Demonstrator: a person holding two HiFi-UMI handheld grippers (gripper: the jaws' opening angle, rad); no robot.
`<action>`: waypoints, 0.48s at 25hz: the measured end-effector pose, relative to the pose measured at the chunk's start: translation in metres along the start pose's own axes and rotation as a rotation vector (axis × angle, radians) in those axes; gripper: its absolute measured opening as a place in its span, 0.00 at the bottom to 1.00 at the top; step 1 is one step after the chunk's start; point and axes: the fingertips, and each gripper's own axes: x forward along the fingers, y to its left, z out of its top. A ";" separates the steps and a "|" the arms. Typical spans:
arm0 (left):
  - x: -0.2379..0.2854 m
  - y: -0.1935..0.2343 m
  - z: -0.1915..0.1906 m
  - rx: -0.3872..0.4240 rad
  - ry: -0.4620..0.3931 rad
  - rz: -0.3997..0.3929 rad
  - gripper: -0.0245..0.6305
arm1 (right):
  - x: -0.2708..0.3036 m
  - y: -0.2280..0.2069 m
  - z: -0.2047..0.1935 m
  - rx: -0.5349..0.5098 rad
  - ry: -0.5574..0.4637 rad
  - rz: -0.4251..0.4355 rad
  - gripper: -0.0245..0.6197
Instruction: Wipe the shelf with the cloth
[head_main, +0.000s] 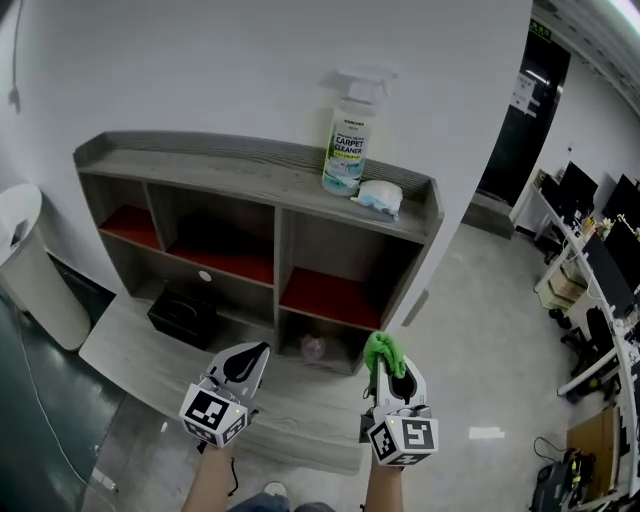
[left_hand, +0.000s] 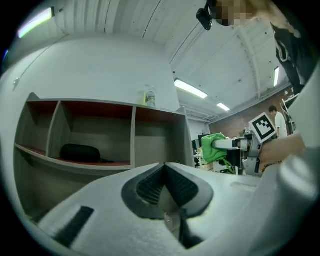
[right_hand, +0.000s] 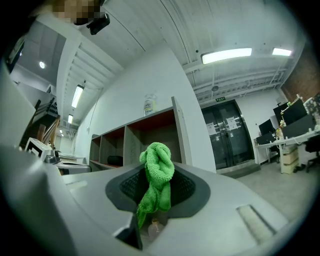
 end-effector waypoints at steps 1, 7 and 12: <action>0.006 0.002 -0.001 -0.007 -0.005 -0.008 0.04 | 0.003 -0.001 -0.001 -0.003 0.003 -0.015 0.20; 0.038 0.000 -0.008 -0.040 -0.003 -0.054 0.04 | 0.008 -0.009 -0.004 -0.032 0.027 -0.106 0.20; 0.051 0.004 -0.001 -0.031 -0.012 -0.056 0.04 | 0.021 -0.017 0.002 -0.054 0.025 -0.146 0.20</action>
